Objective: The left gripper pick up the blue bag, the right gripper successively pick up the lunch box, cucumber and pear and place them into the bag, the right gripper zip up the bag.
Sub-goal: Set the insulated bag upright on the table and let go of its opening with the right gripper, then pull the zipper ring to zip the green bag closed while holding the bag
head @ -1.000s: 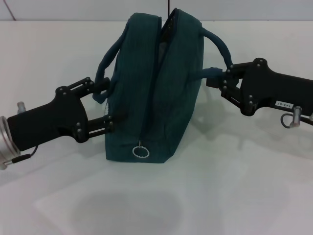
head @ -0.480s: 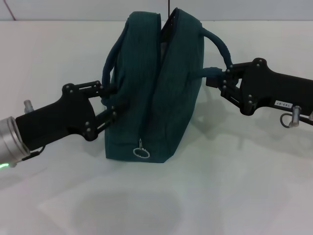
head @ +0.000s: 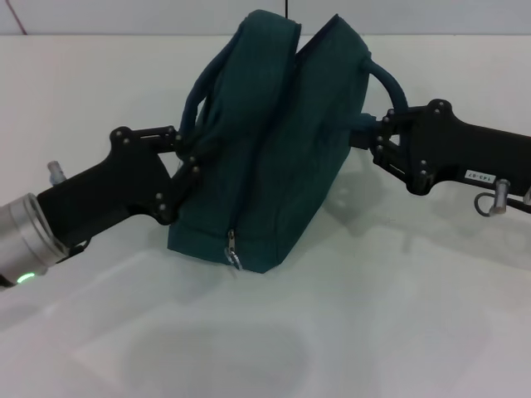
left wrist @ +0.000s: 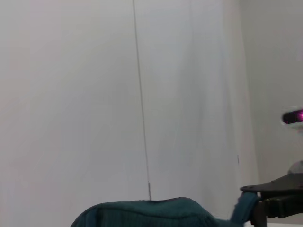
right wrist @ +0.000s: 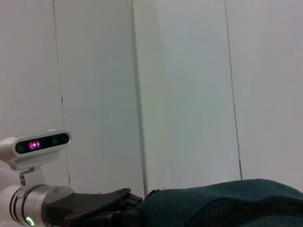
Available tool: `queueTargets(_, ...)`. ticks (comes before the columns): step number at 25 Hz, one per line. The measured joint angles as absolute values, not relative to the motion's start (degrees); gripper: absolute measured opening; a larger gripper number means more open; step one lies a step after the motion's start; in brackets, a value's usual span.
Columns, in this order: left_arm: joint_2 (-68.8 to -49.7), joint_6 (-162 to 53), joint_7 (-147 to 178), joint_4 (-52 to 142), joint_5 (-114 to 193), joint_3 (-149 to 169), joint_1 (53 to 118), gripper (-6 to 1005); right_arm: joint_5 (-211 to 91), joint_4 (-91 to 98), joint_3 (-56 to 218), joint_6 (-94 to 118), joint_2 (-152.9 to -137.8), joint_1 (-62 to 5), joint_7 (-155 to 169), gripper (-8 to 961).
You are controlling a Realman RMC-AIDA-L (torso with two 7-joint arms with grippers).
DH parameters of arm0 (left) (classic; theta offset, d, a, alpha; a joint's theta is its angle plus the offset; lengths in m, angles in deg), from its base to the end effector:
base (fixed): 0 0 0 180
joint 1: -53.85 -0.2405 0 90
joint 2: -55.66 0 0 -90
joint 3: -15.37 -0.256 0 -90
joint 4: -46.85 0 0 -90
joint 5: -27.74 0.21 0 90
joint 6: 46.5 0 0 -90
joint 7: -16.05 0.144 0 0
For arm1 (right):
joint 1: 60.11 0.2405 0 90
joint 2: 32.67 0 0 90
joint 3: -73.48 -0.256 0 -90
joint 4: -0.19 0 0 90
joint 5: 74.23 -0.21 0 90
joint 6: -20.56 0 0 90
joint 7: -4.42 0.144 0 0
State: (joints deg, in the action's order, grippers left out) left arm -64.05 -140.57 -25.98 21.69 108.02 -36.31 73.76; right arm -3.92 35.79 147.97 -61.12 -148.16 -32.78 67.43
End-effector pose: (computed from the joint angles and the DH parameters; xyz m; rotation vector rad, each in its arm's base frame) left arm -0.2690 0.2800 -0.0098 -2.3637 -0.1383 -1.0842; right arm 0.2085 0.3362 -0.0132 -2.6289 0.2176 1.0373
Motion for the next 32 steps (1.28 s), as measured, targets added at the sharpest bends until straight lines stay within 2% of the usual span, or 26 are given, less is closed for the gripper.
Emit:
queueTargets(7, -63.96, -142.7, -21.4, 22.6, 108.4, -39.9, 74.2, 123, -4.3, 36.3, 146.2, -60.4, -148.04, -32.4, 70.1, 179)
queueTargets(13, -64.19, -143.1, -17.4, 25.5, 105.6, -40.2, 73.9, 121, -4.0, 35.8, 145.3, -59.0, -147.71, -27.9, 71.6, 359)
queueTargets(18, -64.27, -143.2, -13.0, 29.5, 101.6, -40.5, 73.9, 121, -2.2, 36.1, 145.4, -58.2, -147.85, -24.8, 72.5, 361)
queueTargets(24, -64.31, -142.9, -12.1, 33.0, 99.3, -40.4, 74.5, 120, -2.2, 37.6, 144.9, -63.4, -147.65, -25.4, 74.7, 362)
queueTargets(26, -64.31, -142.7, -11.4, 33.5, 99.0, -40.5, 74.6, 120, -2.2, 37.9, 144.5, -66.4, -147.22, -26.2, 75.8, 363)
queueTargets(32, -64.28, -142.6, -10.9, 33.8, 99.2, -40.7, 74.8, 120, -0.1, 38.6, 144.5, -79.0, -143.88, -29.1, 80.2, 359)
